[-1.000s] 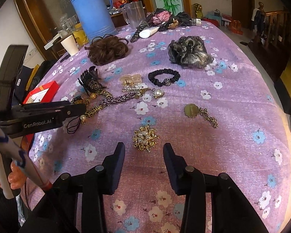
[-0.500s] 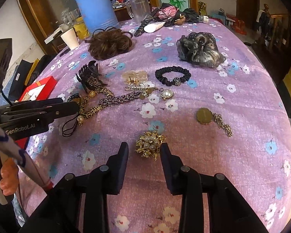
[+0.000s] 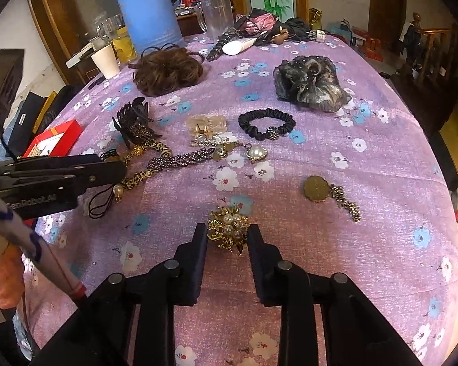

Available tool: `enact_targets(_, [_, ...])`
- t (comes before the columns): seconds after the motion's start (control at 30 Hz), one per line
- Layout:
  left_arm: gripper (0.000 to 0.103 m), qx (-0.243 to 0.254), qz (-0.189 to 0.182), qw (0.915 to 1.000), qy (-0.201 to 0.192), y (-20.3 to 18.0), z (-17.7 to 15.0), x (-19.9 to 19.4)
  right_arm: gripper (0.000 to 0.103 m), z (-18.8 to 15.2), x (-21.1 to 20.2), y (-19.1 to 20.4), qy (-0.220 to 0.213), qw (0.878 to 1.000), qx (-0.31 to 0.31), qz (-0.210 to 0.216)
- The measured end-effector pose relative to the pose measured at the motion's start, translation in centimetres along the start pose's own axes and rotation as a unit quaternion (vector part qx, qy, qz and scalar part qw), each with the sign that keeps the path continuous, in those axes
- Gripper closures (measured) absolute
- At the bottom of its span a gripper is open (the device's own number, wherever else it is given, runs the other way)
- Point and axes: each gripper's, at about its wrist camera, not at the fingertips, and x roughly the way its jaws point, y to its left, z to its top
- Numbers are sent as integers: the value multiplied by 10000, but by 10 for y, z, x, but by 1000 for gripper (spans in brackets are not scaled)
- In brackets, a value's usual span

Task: Organize jewelry
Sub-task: 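Grasp the gold pearl brooch with the right gripper while the left gripper grasps a dark beaded chain, then lift the brooch with the right gripper while the left gripper lifts the beaded chain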

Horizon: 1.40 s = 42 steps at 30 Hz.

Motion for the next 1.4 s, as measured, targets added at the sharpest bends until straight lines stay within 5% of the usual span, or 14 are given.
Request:
enact_targets(0.27, [54,667,44,9977,108,-38,22,21,79,-2,-3,-4,-2,10000,19,94])
enact_targets(0.7, [69,1596,200,9867,227,-73,29,50,79,-4,-7,-16,-13,9999,133,102])
enact_targets(1.07, [61,1856,118,9820,319,-78,30,53,76,-6,-7,-19,25,9997,185,178])
enact_targets(1.23, [88,1955,173,9800,331,-83,28,51,75,-6,-7,-20,35,9996,210,198])
enact_targets(1.4, [91,1932,88,9805,352,-78,23,47,74,-6,-8,-21,33,9996,206,216])
